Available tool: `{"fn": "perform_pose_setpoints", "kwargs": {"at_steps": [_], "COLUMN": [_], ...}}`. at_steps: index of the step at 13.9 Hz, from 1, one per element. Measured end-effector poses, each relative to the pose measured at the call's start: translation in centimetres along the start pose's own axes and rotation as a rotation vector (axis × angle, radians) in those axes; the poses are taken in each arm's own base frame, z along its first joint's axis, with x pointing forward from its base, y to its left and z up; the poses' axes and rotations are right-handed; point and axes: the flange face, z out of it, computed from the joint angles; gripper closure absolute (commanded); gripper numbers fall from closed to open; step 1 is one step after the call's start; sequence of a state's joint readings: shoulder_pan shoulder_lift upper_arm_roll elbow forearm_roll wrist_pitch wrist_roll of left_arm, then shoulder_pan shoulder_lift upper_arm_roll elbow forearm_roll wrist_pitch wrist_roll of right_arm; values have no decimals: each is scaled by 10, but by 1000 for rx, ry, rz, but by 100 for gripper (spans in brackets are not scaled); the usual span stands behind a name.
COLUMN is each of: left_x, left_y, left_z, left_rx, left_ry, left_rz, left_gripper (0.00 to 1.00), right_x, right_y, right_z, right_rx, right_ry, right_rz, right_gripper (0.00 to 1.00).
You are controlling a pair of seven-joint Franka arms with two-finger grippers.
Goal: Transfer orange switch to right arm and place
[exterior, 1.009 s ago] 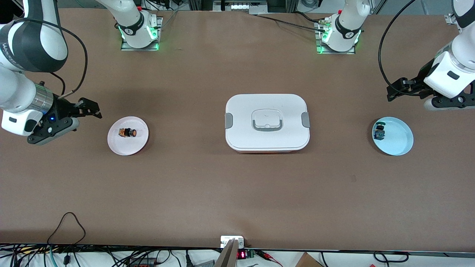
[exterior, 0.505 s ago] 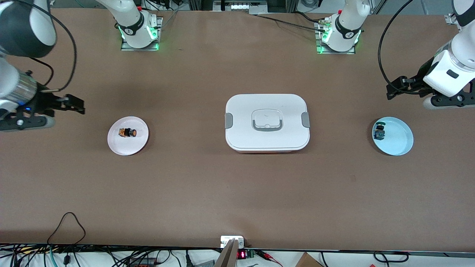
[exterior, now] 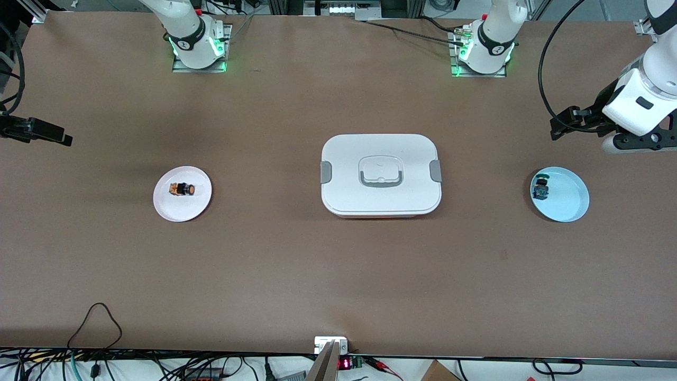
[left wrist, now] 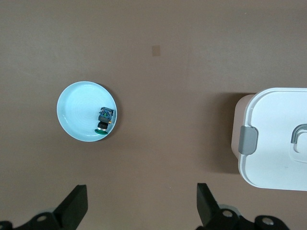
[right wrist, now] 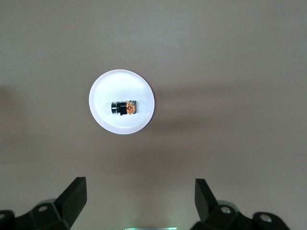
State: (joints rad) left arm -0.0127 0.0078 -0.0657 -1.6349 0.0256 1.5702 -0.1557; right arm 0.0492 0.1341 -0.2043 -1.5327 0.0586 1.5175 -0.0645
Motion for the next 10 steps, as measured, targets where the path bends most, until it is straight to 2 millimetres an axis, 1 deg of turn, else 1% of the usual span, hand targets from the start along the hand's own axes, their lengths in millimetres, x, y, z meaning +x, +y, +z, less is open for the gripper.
{"fn": "perform_pose_setpoints", "kwargs": {"at_steps": [3,4,8,10], "left_x": [0,0,0,0], "left_y": [0,0,-1,-2], "left_z": [0,0,0,0], "left_rx": [0,0,0,0], "left_ry": [-1,-2,-3,-4], "left_rz": [0,0,-2,-3], "left_gripper": [0,0,0,0], "right_x": [-4,-6,-20,-25], "right_y": [-21,-26,-26,-28], "right_z": [7,7,-12,-17], "right_rx": [-1,-3,-30,-29], "right_ry": [5,8,42,44], "right_rz": [21,17,-21,-28], "right_gripper": [0,0,0,0]}}
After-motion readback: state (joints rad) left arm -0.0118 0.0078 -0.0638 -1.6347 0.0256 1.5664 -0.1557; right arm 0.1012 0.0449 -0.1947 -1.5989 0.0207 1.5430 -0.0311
